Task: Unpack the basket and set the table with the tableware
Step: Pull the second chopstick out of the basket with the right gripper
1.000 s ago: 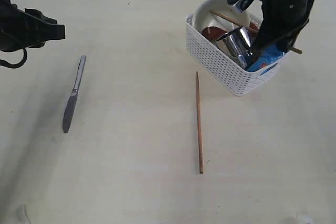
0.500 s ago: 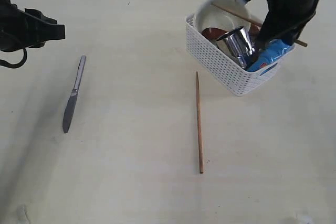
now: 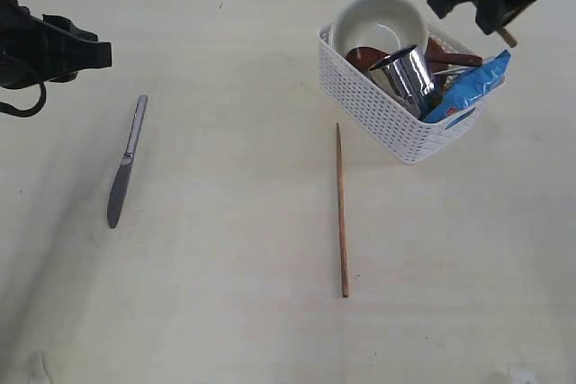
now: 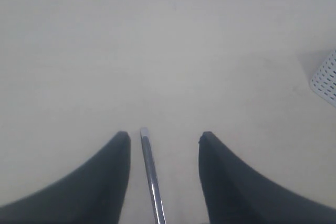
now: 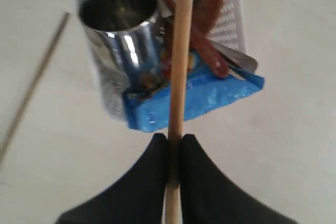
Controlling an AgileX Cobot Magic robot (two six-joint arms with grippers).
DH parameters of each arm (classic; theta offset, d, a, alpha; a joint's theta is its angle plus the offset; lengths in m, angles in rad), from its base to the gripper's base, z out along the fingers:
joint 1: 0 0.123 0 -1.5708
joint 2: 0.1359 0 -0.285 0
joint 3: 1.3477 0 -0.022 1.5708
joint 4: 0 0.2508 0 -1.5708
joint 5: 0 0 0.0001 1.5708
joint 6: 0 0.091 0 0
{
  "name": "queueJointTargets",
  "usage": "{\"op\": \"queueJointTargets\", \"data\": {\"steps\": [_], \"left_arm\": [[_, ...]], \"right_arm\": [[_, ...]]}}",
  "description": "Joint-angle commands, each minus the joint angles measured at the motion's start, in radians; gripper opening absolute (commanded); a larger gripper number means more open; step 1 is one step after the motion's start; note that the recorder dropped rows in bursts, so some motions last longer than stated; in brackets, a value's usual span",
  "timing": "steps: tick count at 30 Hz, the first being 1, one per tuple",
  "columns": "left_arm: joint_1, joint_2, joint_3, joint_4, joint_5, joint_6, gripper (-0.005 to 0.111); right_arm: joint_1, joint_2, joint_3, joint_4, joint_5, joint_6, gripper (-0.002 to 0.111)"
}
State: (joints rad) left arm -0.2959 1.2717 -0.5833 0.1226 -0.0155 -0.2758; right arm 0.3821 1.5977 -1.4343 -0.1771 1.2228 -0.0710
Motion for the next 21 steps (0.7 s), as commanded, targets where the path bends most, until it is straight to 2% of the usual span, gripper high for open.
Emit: {"op": "queueJointTargets", "data": {"steps": [1, 5, 9, 15, 21], "left_arm": [[0.005, -0.008, 0.006, 0.001, -0.003, -0.008, 0.041], [0.005, -0.008, 0.006, 0.002, 0.001, 0.001, 0.041], [0.005, -0.008, 0.006, 0.002, 0.001, 0.003, 0.041], [0.005, -0.008, 0.006, 0.004, 0.001, 0.003, 0.041], [0.005, -0.008, 0.006, 0.004, 0.001, 0.003, 0.041]], "right_arm": [[0.007, -0.080, 0.008, 0.183, -0.002, 0.042, 0.000], [0.054, -0.161, 0.090, 0.215, -0.002, 0.090, 0.000], [0.112, -0.273, 0.237, 0.207, -0.002, 0.234, 0.000], [0.238, -0.396, 0.521, 0.263, -0.192, 0.427, 0.000], [0.424, -0.403, 0.727, 0.286, -0.364, 0.634, 0.000]]}}
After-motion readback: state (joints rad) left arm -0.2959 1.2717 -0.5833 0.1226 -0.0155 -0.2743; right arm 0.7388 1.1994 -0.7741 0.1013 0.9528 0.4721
